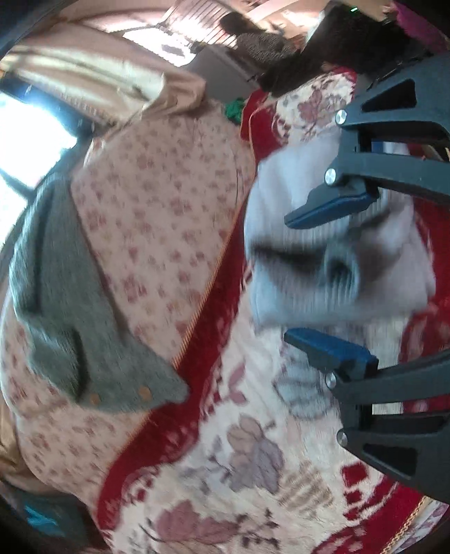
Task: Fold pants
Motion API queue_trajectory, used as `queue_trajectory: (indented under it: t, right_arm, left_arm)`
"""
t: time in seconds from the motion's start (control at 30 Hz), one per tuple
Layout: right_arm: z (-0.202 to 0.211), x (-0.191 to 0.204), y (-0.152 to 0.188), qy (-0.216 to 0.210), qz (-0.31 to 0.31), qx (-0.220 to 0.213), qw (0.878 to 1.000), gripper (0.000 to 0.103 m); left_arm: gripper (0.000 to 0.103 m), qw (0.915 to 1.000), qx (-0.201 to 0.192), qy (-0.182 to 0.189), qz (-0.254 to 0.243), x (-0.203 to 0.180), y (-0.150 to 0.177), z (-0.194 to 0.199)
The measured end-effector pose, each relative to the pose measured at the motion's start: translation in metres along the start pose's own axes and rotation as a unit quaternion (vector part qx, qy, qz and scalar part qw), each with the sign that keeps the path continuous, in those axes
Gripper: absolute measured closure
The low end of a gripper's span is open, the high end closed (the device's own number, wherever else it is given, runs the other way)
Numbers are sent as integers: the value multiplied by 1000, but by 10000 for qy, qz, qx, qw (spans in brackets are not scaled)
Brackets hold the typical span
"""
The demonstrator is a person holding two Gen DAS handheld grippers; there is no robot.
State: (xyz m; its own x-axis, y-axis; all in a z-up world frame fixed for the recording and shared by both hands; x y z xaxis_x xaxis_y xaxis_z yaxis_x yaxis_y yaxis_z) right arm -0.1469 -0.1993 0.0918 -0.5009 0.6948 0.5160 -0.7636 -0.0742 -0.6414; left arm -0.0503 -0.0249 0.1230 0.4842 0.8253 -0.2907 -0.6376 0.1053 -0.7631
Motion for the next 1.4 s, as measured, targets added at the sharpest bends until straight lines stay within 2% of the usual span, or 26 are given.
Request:
queue_trajectory:
  t: [0.17,0.23,0.37,0.43,0.5,0.67,0.8,1.03,1.3,1.4]
  right_arm:
    - [41,-22,-7,409,-321,-503,9974,21]
    - [58,-36,-9,737,-492,-719,9935,21]
    - [78,-61,-12,1398,-859,-919,9822,20]
    - [82,-75,-12,1741,-1051,-936,9746,19]
    - [89,-83,-8,1861,-1176,-918,9711,19]
    - [88,-92,-6,1931,-1349,-804,9685,18]
    - [83,-96,-8,1912,-1427,-775,9680,16]
    - [77,-100,-9,1913,-1483,-682,9679,14]
    - [64,-105,-17,2064,-1482,-645,9650,13]
    - [58,-107,-23,2166,-1461,-683,9628,10]
  left_arm:
    - [36,9988,1,277,-412,-51,-8,3]
    - [34,9981,21,355,-498,-70,-8,1]
    - [33,9972,141,223,-695,-98,-1,-9]
    - [32,9970,243,43,-740,-109,7,-18]
    - [32,9959,285,-169,-846,-117,13,-22]
    - [30,9871,282,-947,-1260,-130,30,-29]
    - [30,9836,314,-1232,-1277,-124,38,-33]
    - [30,9843,404,-1395,-999,-103,46,-39]
    - [30,9838,371,-1434,-1005,-100,50,-43]
    - [30,9848,355,-1405,-957,-98,49,-44]
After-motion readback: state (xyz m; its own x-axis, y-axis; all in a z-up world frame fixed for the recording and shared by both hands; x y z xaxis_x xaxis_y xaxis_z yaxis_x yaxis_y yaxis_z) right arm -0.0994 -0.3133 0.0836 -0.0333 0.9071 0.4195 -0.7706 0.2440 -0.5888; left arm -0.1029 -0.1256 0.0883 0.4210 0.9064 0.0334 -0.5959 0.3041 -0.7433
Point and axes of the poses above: each gripper's, at about its wrist camera, not at the fingertips, and z roughly against the way its jaws point, x to its left, y to its underside, the point moved 3 cm from there along -z, roughly the way its jaws point, and after that the axes turned 11 degrees about -z, right-handed, at the moved point
